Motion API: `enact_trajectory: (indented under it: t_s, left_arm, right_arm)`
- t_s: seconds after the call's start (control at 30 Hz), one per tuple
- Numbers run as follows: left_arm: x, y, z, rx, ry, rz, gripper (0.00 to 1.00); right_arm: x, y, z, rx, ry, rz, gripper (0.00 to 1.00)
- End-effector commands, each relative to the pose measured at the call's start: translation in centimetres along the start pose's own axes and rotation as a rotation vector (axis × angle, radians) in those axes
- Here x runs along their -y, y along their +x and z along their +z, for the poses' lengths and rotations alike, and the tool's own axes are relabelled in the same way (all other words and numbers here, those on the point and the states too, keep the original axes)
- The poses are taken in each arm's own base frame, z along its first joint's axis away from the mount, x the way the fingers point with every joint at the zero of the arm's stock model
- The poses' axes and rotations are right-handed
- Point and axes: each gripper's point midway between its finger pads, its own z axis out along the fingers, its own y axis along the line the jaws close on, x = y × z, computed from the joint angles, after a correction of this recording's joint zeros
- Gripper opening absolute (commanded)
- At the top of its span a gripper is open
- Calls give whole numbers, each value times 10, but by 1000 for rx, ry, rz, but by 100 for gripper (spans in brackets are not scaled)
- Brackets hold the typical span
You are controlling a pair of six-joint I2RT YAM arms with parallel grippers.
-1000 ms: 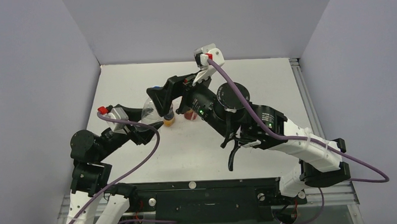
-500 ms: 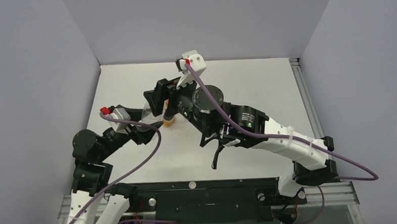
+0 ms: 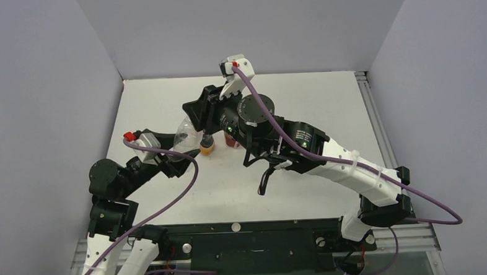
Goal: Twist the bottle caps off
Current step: Unscrew the bottle cap from the plastic bottle, then place the bottle cap at the center of the board.
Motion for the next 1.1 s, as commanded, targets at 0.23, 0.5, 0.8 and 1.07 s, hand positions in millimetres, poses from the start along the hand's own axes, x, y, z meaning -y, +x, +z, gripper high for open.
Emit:
enact_trajectory:
  t_s: [0.23,0.5,0.8,1.07]
  left_arm:
    - [-2,-10,1,32,-8,32,0]
    - [0,-13,0,41,-5,33,0]
    - [24,-18,-1,49,115,-41,0]
    - [75,-33,-10,25,411,-194,0]
  right_arm:
    - [0,1,-2,-15,-20,2,53]
    - [1,3,-2,-16,-18,-1,35]
    - [-14,-14,-26,6,-214,-52,8]
    - [-38,-23,-82,33,-574,-169,6]
